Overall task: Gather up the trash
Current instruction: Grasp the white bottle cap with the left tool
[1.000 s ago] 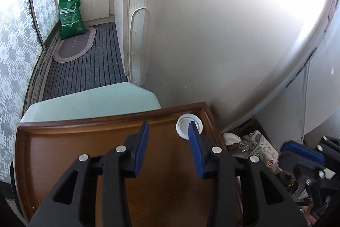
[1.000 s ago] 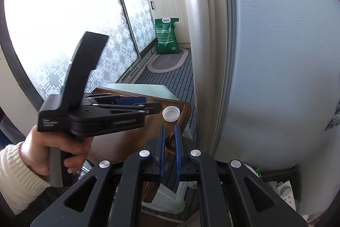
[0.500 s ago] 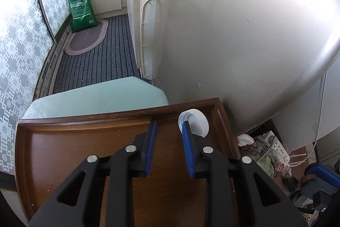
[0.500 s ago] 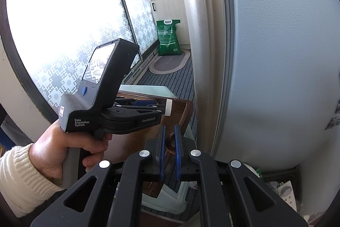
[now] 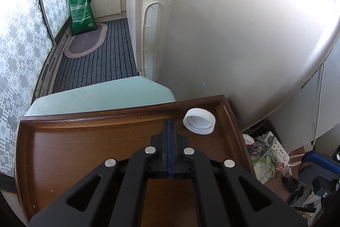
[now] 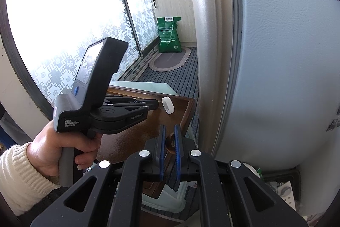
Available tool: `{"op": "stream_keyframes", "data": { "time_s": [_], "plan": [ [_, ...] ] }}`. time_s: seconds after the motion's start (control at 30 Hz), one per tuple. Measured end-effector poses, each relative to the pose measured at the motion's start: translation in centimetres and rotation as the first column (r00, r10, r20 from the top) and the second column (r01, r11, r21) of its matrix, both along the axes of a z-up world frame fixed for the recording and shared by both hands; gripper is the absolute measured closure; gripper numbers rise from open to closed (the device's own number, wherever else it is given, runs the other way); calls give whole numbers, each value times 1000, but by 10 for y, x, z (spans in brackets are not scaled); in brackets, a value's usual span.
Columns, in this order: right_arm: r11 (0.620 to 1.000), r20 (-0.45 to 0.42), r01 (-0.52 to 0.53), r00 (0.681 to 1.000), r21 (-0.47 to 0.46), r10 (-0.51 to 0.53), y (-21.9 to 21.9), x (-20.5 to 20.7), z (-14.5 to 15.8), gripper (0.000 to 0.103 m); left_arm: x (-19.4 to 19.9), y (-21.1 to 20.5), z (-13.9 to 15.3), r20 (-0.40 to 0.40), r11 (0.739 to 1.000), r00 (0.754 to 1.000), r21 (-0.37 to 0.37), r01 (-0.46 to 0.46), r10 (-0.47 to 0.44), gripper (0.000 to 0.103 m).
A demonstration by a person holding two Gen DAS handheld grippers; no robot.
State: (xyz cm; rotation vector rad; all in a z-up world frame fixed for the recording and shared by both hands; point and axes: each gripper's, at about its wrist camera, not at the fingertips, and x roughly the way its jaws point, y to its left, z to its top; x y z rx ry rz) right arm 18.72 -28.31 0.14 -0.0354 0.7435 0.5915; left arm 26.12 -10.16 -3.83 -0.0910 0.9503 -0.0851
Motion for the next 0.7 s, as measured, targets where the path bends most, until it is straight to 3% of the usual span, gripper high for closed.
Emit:
{"op": "stream_keyframes", "data": {
  "time_s": [0.23, 0.3, 0.33, 0.7],
  "plan": [
    [1000, 2, -2, 1000, -5, 2, 2, 0, 1, 95, -12, -2, 8, 46, 999, 998, 8, 40, -40, 98],
    [1000, 2, -4, 1000, -5, 4, 2, -1, 0, 95, -19, -7, 13, 80, 998, 995, 27, 57, -59, 60],
    [1000, 3, -4, 1000, -6, 4, 2, -1, 0, 95, -22, -9, 15, 91, 997, 994, 33, 63, -66, 55],
    [1000, 2, 1, 1000, 2, -1, -2, -1, -1, 95, -6, -34, 12, 76, 993, 992, 68, 93, -98, 56]
  ]
}}
